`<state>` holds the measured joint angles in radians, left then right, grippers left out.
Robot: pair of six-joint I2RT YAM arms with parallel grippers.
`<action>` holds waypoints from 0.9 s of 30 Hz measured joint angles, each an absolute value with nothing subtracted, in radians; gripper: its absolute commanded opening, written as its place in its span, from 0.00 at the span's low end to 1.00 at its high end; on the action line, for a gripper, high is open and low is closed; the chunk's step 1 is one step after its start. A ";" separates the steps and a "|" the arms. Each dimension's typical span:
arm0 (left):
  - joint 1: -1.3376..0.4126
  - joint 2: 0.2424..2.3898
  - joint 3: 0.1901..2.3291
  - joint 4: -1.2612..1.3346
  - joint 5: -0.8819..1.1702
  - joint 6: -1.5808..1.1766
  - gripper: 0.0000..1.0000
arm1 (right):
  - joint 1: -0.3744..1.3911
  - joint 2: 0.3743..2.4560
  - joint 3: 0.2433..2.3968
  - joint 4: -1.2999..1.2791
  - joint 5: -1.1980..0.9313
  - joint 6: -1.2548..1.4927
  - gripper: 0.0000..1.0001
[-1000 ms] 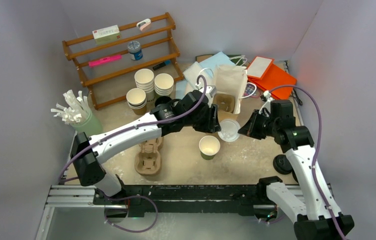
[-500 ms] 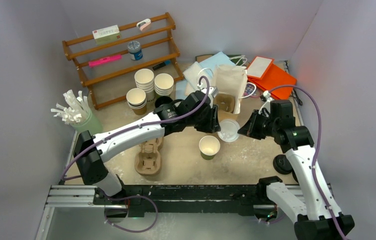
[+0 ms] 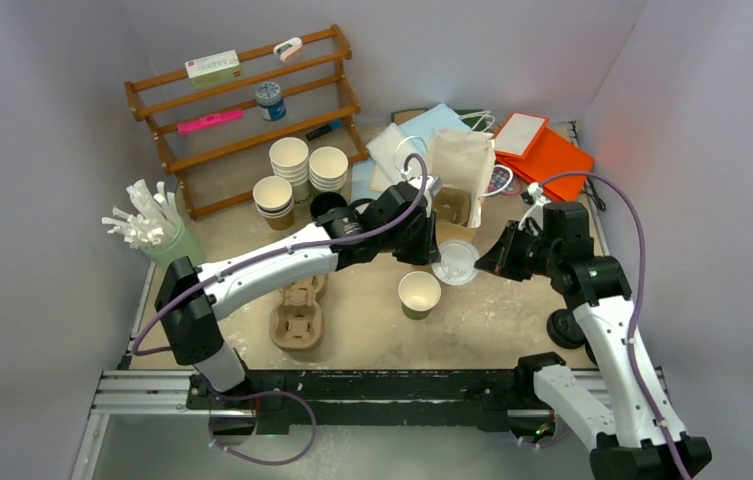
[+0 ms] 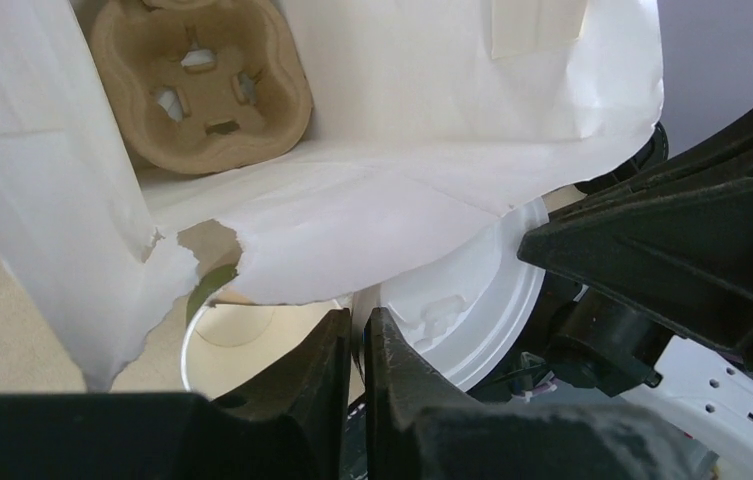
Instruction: Pack the takeout coffee
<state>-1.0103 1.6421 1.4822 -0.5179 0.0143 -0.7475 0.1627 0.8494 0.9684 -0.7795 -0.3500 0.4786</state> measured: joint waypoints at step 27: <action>-0.777 1.268 0.988 -0.063 0.541 -0.955 0.00 | 0.164 0.702 0.991 -0.430 -0.807 0.613 0.99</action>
<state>-0.7769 1.2682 0.9882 -0.0628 0.5411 -0.9550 0.1638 0.7017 0.9913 -0.4301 -0.8066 0.6132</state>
